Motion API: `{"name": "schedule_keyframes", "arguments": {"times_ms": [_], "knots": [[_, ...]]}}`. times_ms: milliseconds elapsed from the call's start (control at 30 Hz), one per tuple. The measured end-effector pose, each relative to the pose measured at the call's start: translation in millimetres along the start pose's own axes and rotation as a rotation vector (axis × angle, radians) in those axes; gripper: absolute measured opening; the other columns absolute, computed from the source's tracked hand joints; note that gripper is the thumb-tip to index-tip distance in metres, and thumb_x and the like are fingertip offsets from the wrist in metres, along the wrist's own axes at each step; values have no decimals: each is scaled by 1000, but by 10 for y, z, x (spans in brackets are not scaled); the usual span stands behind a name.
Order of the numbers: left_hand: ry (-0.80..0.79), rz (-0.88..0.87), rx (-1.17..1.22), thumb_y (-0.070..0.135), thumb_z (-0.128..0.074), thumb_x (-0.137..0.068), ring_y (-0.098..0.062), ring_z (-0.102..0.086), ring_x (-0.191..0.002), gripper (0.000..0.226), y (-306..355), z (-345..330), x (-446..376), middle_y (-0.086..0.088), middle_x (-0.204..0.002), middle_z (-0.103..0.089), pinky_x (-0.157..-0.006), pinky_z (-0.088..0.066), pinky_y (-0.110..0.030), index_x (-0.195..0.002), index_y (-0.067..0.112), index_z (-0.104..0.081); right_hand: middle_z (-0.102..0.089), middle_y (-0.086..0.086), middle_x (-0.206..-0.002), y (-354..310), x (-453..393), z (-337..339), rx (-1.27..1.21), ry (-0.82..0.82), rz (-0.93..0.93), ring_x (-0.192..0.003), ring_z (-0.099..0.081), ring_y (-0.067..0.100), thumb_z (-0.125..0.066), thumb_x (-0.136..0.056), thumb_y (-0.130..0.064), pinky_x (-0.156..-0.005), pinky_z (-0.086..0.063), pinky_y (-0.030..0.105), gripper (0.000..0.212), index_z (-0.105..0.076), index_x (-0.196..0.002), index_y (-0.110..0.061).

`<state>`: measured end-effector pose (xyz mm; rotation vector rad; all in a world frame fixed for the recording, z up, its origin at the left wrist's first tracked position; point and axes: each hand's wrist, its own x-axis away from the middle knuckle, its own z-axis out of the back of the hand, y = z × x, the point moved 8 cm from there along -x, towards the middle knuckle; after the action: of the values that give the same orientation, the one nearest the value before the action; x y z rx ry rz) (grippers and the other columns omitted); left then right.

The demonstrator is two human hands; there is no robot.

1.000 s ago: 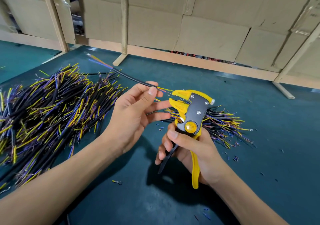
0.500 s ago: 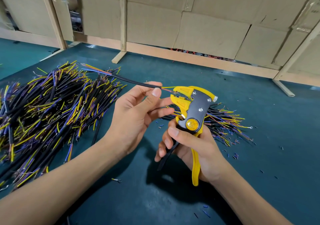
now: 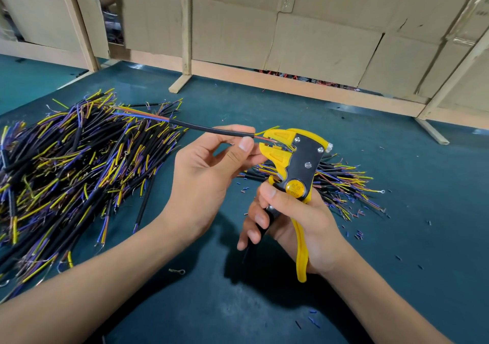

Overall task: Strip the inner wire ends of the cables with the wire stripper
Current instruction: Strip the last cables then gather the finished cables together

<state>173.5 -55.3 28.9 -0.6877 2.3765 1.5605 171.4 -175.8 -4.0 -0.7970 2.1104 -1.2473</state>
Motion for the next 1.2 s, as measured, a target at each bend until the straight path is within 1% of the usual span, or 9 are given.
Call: {"name": "schedule_keyframes", "arguments": {"times_ms": [100, 267, 500, 600, 733, 833, 967, 1100, 1200], "knots": [[5, 10, 2, 17, -69, -91, -25, -74, -85, 12, -23, 4, 10, -3, -92, -74, -82, -57, -31, -100, 21, -75, -47, 11, -63, 3, 4, 16, -1, 32, -11, -54, -53, 28, -62, -96, -21, -61, -54, 48, 27, -57, -74, -6], [13, 37, 26, 16, -72, -90, -24, -75, -84, 10, -42, -5, 22, -2, -90, -75, -81, -58, -28, -98, 19, -76, -43, 11, -59, 14, 1, 22, -19, 52, -16, -49, -50, 25, -63, -95, -22, -57, -53, 44, 29, -55, -72, -6], [66, 60, 50, 18, -72, -83, -23, -74, -81, 16, -69, 14, 41, -3, -93, -74, -79, -58, -27, -96, 10, -74, -48, 13, -63, 57, -23, 49, -9, 51, -2, -54, -52, 29, -65, -96, -21, -60, -53, 48, 28, -56, -77, -3], [65, 65, 57, 13, -70, -86, -24, -74, -81, 9, -68, 8, 43, -5, -89, -74, -80, -57, -27, -94, 12, -75, -48, 12, -64, 61, -26, 53, -11, 46, -16, -55, -53, 29, -70, -94, -25, -61, -53, 49, 29, -58, -78, -4], [67, 71, 56, 6, -66, -89, -24, -74, -78, 14, -63, 7, 51, -3, -86, -74, -78, -57, -25, -88, 16, -76, -47, 13, -63, 64, -24, 38, -15, 49, -32, -55, -53, 30, -64, -96, -20, -62, -54, 49, 25, -59, -77, -4], [69, 73, 60, 11, -67, -86, -23, -74, -77, 8, -56, -7, 50, -3, -88, -74, -77, -57, -25, -89, 12, -75, -44, 11, -59, 54, -11, 31, -16, 69, -40, -49, -50, 27, -64, -94, -20, -57, -53, 45, 27, -57, -72, -5], [93, 72, 66, 11, -67, -84, -24, -73, -77, 8, -57, 21, 34, -3, -100, -71, -77, -57, -26, -86, 6, -73, -40, 10, -54, 58, 1, 31, 0, 97, -67, -42, -46, 23, -67, -90, -23, -51, -52, 41, 30, -54, -68, -8], [104, 80, 57, 11, -67, -83, -23, -74, -77, 8, -70, 24, 41, 0, -99, -72, -76, -57, -26, -85, 6, -73, -39, 10, -53, 77, 6, 41, -1, 117, -81, -41, -45, 23, -69, -88, -25, -50, -51, 40, 31, -54, -67, -8], [121, 95, 61, 11, -67, -83, -24, -74, -77, 8, -85, 24, 55, -4, -102, -71, -77, -57, -26, -82, 9, -75, -41, 10, -55, 103, 1, 47, -7, 120, -64, -43, -46, 24, -69, -88, -23, -51, -51, 41, 30, -55, -67, -7]]}}
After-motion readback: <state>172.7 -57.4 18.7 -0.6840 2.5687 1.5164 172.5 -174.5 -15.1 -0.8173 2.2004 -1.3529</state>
